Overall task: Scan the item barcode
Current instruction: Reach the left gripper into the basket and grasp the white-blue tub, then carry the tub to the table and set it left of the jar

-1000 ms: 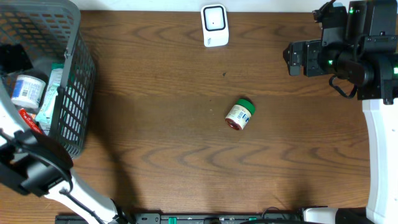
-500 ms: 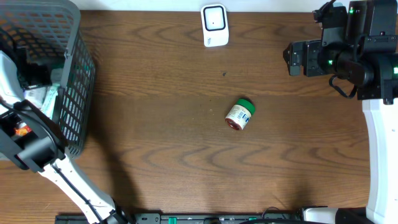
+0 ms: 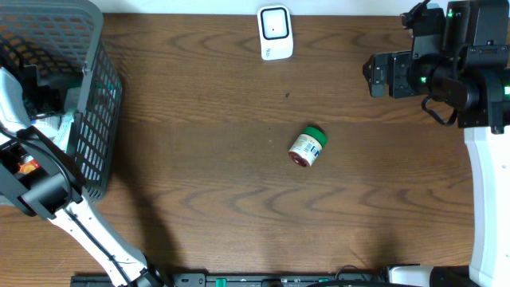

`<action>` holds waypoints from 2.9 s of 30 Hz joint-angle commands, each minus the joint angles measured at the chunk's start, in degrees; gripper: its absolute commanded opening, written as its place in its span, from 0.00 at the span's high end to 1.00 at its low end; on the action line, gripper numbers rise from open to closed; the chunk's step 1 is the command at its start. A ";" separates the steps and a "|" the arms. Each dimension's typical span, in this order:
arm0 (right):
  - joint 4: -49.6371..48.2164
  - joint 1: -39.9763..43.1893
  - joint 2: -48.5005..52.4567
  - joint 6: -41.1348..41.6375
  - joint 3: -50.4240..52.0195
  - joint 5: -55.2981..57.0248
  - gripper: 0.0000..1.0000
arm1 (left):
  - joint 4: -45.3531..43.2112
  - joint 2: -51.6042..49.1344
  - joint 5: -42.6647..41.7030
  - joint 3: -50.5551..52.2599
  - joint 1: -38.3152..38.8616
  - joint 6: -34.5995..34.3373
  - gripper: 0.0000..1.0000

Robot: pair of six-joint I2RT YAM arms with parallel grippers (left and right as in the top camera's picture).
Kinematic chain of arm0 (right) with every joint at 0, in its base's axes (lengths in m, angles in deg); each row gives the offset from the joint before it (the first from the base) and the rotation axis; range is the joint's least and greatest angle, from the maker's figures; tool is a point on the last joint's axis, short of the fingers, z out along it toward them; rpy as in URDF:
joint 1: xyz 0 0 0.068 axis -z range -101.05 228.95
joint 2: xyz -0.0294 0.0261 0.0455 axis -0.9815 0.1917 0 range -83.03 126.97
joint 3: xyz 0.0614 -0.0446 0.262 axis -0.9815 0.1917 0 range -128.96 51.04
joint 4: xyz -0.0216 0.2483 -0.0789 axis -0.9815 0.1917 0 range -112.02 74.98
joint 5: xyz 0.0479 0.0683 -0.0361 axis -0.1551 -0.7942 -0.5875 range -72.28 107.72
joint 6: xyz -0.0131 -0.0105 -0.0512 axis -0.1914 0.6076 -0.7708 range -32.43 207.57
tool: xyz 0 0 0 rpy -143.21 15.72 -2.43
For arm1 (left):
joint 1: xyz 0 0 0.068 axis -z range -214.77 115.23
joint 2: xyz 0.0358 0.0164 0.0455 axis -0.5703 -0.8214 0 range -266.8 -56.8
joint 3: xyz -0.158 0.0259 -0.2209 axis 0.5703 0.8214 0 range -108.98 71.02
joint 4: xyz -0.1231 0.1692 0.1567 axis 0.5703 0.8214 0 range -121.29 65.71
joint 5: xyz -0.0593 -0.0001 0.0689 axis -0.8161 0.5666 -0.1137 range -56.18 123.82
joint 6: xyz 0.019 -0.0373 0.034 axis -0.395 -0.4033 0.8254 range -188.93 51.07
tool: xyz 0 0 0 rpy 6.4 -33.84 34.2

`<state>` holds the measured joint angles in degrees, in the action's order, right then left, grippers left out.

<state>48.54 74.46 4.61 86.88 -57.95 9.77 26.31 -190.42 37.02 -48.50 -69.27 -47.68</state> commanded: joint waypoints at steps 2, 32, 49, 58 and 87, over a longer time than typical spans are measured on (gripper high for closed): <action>0.00 -0.44 0.02 -0.68 -0.81 -0.07 0.01 | 1.16 -0.85 -0.13 0.20 -0.31 -0.11 0.19; 0.00 -0.44 0.02 -0.68 -0.81 -0.04 0.01 | -0.98 6.93 -3.15 -0.61 -0.31 -3.17 0.26; 0.00 -0.44 0.02 -0.68 -0.81 -0.04 0.01 | -10.34 36.11 -3.85 -0.61 2.86 -15.15 0.27; 0.00 -0.44 0.02 -0.68 -0.81 -0.04 0.01 | 2.73 46.03 -16.74 -0.61 20.33 -21.18 0.27; 0.00 -0.44 0.02 -0.68 -0.81 -0.07 0.01 | 11.47 10.60 -16.72 10.80 66.01 -24.00 0.27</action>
<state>48.54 74.48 4.61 86.88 -57.95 9.77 38.25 -177.18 20.41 -37.31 -3.51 -70.50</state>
